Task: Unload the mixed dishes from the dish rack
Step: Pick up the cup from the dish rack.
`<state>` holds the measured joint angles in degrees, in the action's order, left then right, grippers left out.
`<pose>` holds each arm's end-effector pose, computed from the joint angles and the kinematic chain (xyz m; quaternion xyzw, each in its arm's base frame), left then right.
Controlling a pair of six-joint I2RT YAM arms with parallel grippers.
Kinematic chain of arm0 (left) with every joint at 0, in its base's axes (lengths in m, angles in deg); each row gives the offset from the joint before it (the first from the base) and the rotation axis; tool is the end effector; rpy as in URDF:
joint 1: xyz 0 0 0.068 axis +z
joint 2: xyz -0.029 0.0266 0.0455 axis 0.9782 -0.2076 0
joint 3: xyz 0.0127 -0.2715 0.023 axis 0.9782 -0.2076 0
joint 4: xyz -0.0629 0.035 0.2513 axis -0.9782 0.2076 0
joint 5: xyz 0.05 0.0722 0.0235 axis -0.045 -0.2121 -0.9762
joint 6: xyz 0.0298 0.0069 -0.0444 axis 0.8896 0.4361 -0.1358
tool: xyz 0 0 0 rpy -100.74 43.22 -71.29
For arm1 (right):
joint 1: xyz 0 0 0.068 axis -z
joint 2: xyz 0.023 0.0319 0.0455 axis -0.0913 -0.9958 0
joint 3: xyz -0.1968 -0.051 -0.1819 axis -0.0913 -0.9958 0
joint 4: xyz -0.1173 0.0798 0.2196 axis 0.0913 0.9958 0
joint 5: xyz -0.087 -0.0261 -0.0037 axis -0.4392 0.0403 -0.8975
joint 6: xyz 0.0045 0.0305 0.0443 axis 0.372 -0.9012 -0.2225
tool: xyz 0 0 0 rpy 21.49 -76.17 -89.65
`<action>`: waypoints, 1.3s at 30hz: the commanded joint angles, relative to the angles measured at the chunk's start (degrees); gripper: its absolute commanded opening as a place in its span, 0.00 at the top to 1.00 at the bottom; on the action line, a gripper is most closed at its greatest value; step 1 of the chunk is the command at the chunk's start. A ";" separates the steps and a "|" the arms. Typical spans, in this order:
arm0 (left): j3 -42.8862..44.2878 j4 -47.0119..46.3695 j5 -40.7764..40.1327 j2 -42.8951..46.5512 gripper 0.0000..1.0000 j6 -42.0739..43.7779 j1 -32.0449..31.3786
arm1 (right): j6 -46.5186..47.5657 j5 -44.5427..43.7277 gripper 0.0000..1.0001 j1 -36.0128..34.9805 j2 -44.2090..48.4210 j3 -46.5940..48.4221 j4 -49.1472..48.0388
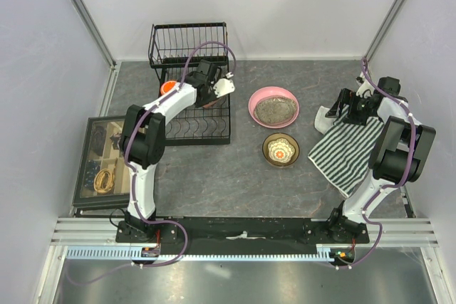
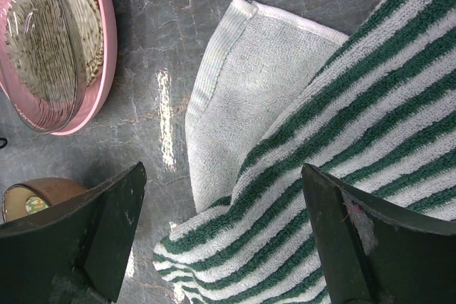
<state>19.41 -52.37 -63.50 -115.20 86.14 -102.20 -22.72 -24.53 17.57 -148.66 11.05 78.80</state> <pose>0.4241 -0.1822 0.2051 0.5463 0.7787 0.1639 0.2614 0.3545 -0.1269 0.1983 0.0691 0.9263 0.2297 0.2907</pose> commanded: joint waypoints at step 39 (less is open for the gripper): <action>14.21 10.53 -8.91 -8.82 0.74 7.79 -2.53 | 1.34 2.17 0.02 -0.04 -1.16 2.40 0.09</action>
<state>31.70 -41.20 -71.90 -122.46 91.27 -104.89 -22.33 -23.92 17.57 -149.49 11.20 79.06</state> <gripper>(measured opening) 0.328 0.982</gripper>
